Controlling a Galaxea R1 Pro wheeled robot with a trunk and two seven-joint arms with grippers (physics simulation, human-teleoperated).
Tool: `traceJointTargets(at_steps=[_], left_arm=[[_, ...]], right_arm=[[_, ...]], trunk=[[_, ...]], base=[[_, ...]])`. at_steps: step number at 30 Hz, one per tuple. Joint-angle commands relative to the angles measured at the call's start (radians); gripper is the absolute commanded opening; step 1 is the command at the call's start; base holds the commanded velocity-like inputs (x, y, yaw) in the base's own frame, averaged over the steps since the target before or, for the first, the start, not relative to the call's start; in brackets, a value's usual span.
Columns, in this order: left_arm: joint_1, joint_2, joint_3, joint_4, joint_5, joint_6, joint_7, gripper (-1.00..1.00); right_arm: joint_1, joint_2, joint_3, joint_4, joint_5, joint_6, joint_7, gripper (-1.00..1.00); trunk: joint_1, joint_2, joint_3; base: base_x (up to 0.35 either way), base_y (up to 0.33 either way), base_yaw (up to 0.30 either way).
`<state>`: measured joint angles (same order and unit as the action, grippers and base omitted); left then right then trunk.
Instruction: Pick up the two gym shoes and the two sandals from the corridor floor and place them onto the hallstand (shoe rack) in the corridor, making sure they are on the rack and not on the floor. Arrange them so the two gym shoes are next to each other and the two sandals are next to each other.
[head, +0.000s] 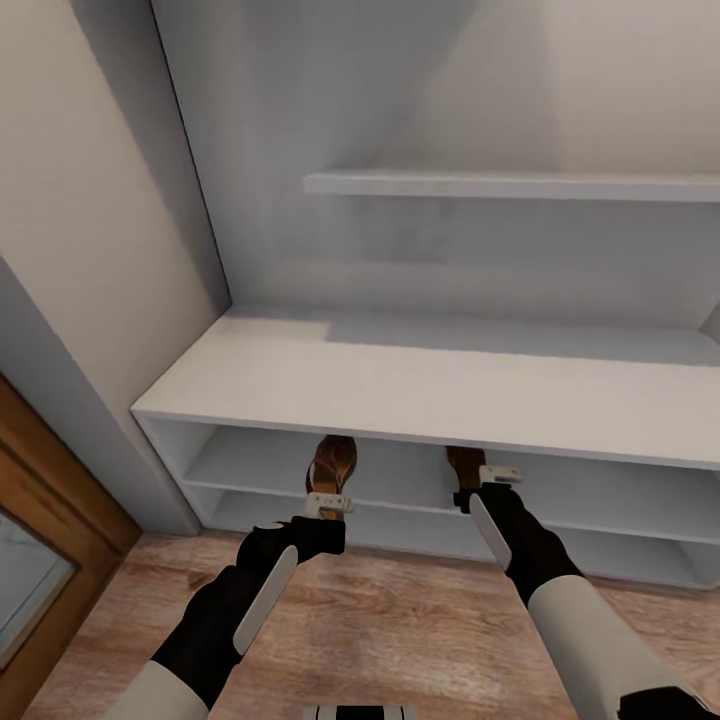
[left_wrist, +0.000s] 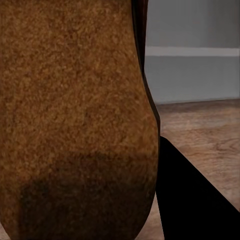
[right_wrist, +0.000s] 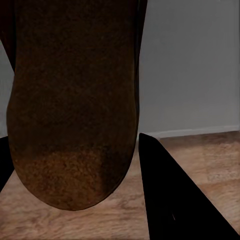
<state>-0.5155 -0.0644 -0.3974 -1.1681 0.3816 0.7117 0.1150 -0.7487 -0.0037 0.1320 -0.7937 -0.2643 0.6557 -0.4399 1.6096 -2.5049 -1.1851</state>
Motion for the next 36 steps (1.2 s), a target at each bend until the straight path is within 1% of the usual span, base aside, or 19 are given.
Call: traceJointTargets(at_steps=[1, 4, 17, 22, 26, 27, 28, 31, 36], left_arm=[[0.0, 0.0, 0.0, 0.0, -0.003, 0.0, -0.002, -1.0], [0.0, 0.0, 0.0, 0.0, -0.003, 0.0, -0.002, -1.0], [0.0, 0.001, 0.0, 0.0, -0.003, 0.002, -0.002, -1.0], [0.0, 0.001, -0.001, 0.001, -0.003, 0.003, -0.002, -1.0], [0.0, 0.001, -0.001, 0.001, -0.003, 0.003, -0.002, -1.0], [0.0, 0.001, -0.001, 0.001, -0.003, 0.003, -0.002, -1.0], [0.0, 0.001, -0.001, 0.001, -0.003, 0.002, -0.002, -1.0], [0.001, 0.001, -0.002, 0.001, -0.003, 0.002, -0.002, -1.0], [0.001, 0.001, -0.002, 0.001, -0.003, 0.001, -0.002, -1.0]], right_arm=[[-0.001, 0.0, -0.005, 0.002, -0.005, -0.002, -0.002, -1.0], [-0.006, 0.0, -0.02, 0.009, -0.006, -0.002, -0.002, -1.0], [-0.013, -0.001, -0.028, 0.026, -0.006, -0.002, -0.002, -1.0], [-0.049, -0.001, -0.03, 0.095, -0.009, -0.005, -0.003, -1.0], [-0.068, -0.002, -0.031, 0.127, -0.011, -0.016, -0.002, -1.0], [-0.071, -0.002, -0.037, 0.131, -0.011, -0.017, -0.002, -1.0], [-0.073, -0.001, -0.059, 0.135, -0.011, -0.019, -0.002, -1.0], [-0.074, -0.001, -0.087, 0.137, -0.01, -0.02, -0.002, -1.0], [-0.075, -0.001, -0.103, 0.139, -0.009, -0.021, -0.001, -1.0]], trunk=[[0.0, 0.0, 0.0], [0.0, 0.0, 0.0], [0.0, 0.0, 0.0], [0.0, 0.0, 0.0], [0.0, 0.0, 0.0], [0.0, 0.0, 0.0], [0.0, 0.0, 0.0], [0.0, 0.0, 0.0], [0.0, 0.0, 0.0]], base=[[0.03, 0.014, 0.0], [0.013, 0.006, 0.0], [0.076, 0.08, 0.0], [0.011, 0.01, 0.0], [0.002, 0.002, 0.0], [0.0, 0.0, 0.0], [0.0, 0.0, 0.0], [0.0, 0.0, 0.0], [0.0, 0.0, 0.0]])
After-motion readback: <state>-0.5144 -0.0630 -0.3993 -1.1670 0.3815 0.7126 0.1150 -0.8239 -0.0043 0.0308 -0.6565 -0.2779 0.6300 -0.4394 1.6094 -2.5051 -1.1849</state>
